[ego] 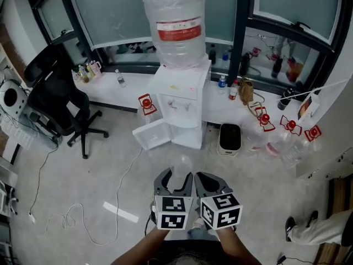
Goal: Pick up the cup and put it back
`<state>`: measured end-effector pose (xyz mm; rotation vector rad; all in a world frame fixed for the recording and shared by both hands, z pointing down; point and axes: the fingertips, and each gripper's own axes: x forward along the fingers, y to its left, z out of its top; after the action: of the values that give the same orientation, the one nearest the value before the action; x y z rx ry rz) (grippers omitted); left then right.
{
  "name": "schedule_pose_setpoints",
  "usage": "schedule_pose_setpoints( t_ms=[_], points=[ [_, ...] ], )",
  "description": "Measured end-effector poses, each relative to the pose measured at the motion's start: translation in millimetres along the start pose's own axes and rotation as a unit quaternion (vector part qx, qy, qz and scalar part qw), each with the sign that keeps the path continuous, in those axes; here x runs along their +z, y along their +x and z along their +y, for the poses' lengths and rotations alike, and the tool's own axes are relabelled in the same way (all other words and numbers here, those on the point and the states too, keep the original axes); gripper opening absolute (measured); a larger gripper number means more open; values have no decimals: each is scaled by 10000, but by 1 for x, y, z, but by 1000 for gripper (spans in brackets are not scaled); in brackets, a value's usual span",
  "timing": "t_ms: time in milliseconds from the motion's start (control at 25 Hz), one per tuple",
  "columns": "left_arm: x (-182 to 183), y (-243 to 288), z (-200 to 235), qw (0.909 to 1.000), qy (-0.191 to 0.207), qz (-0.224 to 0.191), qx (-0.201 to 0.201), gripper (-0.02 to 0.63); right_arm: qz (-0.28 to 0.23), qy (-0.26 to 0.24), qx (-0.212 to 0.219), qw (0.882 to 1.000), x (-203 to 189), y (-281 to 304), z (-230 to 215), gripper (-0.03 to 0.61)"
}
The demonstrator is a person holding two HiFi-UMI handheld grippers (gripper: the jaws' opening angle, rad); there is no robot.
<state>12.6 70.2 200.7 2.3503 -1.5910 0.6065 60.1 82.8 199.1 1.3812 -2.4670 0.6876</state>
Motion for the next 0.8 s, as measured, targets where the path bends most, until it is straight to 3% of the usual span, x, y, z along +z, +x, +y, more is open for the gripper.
schedule_pose_setpoints(
  t_ms=[240, 800],
  points=[
    [13, 20, -8, 9999, 2, -20, 167, 225, -19, -26, 78, 10000, 11, 3, -28, 23],
    [24, 49, -3, 9997, 52, -46, 219, 226, -66, -155, 128, 9998, 26, 23, -48, 22]
  ],
)
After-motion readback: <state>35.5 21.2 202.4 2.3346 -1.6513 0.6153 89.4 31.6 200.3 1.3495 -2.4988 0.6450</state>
